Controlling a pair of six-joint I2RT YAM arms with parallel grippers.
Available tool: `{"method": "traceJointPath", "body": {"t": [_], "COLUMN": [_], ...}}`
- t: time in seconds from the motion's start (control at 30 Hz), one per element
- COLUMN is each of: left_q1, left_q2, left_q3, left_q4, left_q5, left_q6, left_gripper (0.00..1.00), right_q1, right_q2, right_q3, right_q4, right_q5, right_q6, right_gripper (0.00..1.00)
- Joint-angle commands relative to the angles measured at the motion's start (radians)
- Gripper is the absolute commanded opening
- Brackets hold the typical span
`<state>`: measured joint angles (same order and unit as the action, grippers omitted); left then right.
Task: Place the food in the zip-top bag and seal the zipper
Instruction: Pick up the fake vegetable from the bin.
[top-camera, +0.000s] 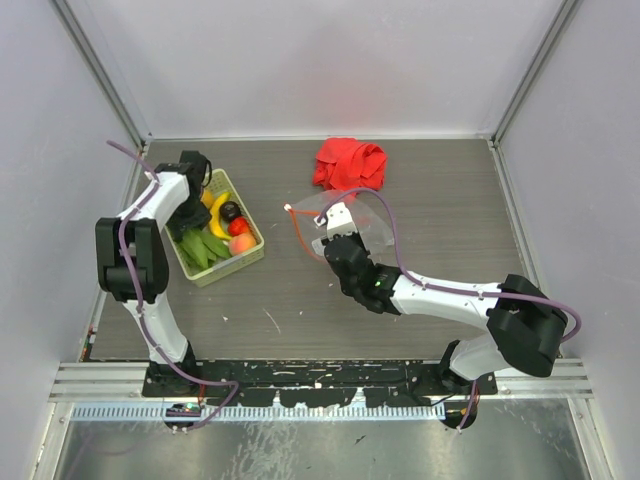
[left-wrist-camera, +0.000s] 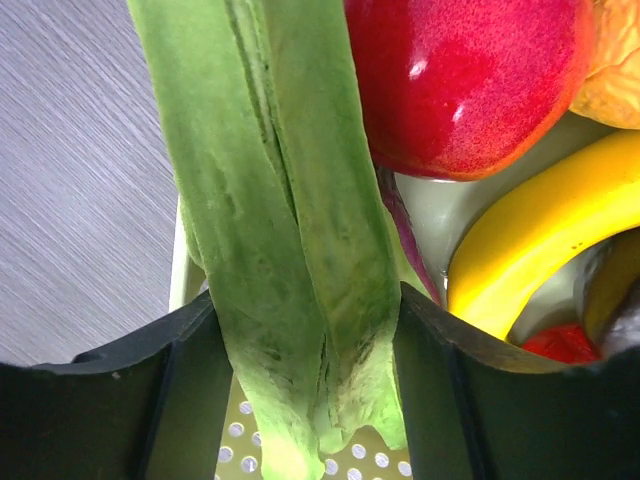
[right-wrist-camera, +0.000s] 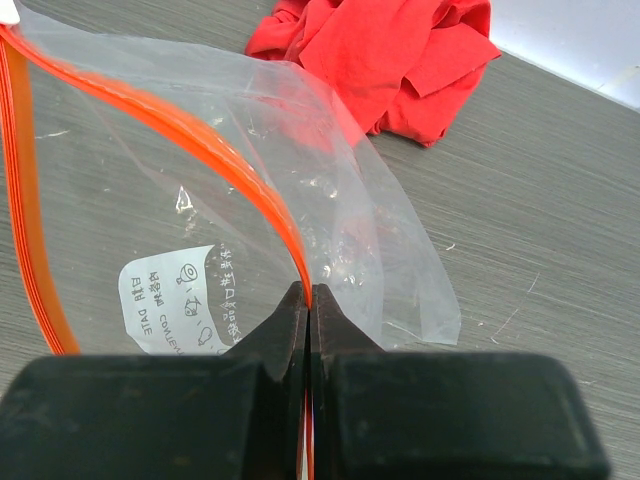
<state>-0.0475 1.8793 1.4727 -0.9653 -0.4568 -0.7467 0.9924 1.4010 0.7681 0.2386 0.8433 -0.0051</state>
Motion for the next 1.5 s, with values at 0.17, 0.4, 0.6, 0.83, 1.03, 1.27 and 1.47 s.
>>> {"method": "traceJointPath", "body": {"t": [0.17,0.4,0.6,0.83,1.03,1.27,1.47], "left_q1": [-0.003,-0.003,-0.003,-0.016,-0.096,-0.229,-0.377], "left_q2": [-0.101,-0.218,-0.300,-0.405,-0.529,-0.628,-0.676], "left_q3": [-0.023,-0.012,-0.021,-0.056,-0.105,-0.176,-0.242], "left_q4": [0.006,-0.040,-0.078,-0.101,-0.106,-0.074,0.015], "left_q5": [-0.019,0.047,0.248,0.570,0.804,1.003,1.124], "left_q6": [0.032,0.131,0.215,0.266,0.287,0.274,0.231], "left_gripper": [0.40,0.27,0.20,0.16,0.16,0.17,0.18], "right_q1": [-0.006,-0.006,-0.005,-0.006,-0.007,-0.006,-0.006], "right_q2": [-0.047,-0.063,-0.084,-0.114,-0.138,-0.137,-0.149], "right_q3": [0.005,0.017,0.023,0.031,0.028,0.031,0.022], "right_q4": [0.045,0.024,0.008,-0.011,-0.010,-0.007,0.010], "right_q5": [0.007,0.003,0.001,-0.007,-0.022,-0.044,-0.058], "right_q6": [0.010,0.010,0.008,0.007,0.015,0.020,0.025], "right_gripper": [0.01,0.01,0.01,0.01,0.01,0.01,0.01]}}
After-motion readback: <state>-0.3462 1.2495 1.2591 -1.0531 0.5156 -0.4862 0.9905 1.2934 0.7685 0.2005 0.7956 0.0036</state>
